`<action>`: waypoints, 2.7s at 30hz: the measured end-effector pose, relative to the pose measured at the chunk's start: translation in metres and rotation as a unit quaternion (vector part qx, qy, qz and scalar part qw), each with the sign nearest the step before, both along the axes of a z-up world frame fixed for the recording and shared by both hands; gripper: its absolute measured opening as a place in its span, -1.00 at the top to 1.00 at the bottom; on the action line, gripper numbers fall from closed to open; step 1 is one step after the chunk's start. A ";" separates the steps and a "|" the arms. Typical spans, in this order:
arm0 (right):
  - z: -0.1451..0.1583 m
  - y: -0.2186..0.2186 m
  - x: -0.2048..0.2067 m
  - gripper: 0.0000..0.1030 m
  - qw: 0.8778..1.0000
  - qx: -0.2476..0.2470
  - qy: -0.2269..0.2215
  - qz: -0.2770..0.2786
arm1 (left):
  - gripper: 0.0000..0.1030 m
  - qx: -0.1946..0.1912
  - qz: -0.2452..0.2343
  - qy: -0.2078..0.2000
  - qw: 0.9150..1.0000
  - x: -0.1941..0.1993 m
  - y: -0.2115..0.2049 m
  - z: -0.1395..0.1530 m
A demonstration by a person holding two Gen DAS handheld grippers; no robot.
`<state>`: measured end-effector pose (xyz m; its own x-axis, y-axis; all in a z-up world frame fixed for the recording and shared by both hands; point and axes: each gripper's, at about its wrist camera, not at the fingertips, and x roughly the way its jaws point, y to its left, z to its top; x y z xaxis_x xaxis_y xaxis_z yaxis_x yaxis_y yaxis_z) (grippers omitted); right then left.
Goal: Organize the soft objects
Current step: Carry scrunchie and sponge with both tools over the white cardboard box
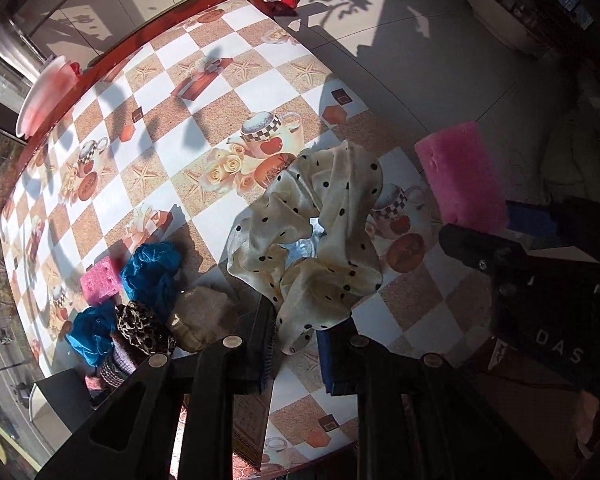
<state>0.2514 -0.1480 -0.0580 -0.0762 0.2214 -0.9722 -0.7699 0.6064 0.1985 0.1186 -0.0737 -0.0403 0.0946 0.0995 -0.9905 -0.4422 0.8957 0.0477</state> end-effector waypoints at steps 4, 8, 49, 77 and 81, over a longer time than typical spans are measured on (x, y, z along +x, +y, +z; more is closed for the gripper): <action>0.007 -0.018 -0.009 0.07 1.000 0.001 0.002 0.001 | 0.59 0.001 -0.025 0.002 1.000 -0.018 -0.026 0.002; 0.011 -0.037 -0.020 0.07 1.000 0.001 0.008 0.006 | 0.59 -0.002 -0.041 0.009 0.999 -0.039 -0.049 0.003; 0.002 -0.002 -0.300 0.07 0.971 -0.030 0.038 0.234 | 0.59 0.011 0.086 0.006 0.996 -0.343 0.005 -0.006; 0.047 0.144 -0.501 0.06 0.898 0.015 0.006 0.439 | 0.59 0.005 0.402 0.001 0.915 -0.535 0.073 -0.027; 0.047 0.144 -0.517 0.06 0.892 0.015 0.002 0.451 | 0.59 0.002 0.411 0.000 0.912 -0.540 0.075 -0.032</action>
